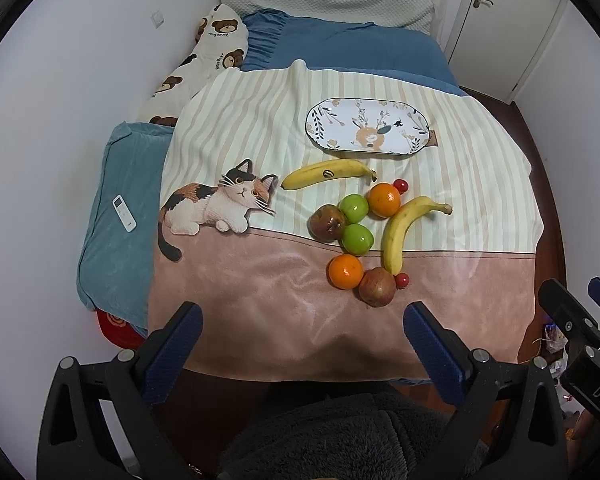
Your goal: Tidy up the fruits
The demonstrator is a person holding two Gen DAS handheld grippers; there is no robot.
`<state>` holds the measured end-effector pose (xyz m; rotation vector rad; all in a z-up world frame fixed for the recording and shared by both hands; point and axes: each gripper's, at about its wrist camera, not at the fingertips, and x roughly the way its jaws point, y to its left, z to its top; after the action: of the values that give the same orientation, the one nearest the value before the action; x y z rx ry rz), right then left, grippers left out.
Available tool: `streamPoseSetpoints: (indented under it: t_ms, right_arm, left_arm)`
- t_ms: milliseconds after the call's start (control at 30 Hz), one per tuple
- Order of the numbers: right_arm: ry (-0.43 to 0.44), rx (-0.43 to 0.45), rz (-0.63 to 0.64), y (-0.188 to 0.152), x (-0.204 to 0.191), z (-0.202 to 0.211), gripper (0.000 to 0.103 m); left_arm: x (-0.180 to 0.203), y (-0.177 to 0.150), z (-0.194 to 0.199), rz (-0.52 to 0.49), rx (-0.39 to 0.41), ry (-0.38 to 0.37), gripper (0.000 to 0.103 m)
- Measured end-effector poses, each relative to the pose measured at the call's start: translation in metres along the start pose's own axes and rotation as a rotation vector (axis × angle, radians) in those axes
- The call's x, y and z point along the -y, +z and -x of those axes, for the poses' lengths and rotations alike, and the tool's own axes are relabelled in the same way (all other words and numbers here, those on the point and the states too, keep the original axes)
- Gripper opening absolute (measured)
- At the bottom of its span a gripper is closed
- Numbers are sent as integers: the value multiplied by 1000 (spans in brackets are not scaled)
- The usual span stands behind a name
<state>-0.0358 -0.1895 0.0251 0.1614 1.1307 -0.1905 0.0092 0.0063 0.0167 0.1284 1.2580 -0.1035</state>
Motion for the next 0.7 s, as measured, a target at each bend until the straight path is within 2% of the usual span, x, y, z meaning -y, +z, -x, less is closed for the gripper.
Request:
streamPoseSetpoints:
  t_ms: [700]
  right_arm:
    - [18,-3,-16,-1,-3,0,101]
  left_arm:
    - [-1,2,1,1,5,-1,103]
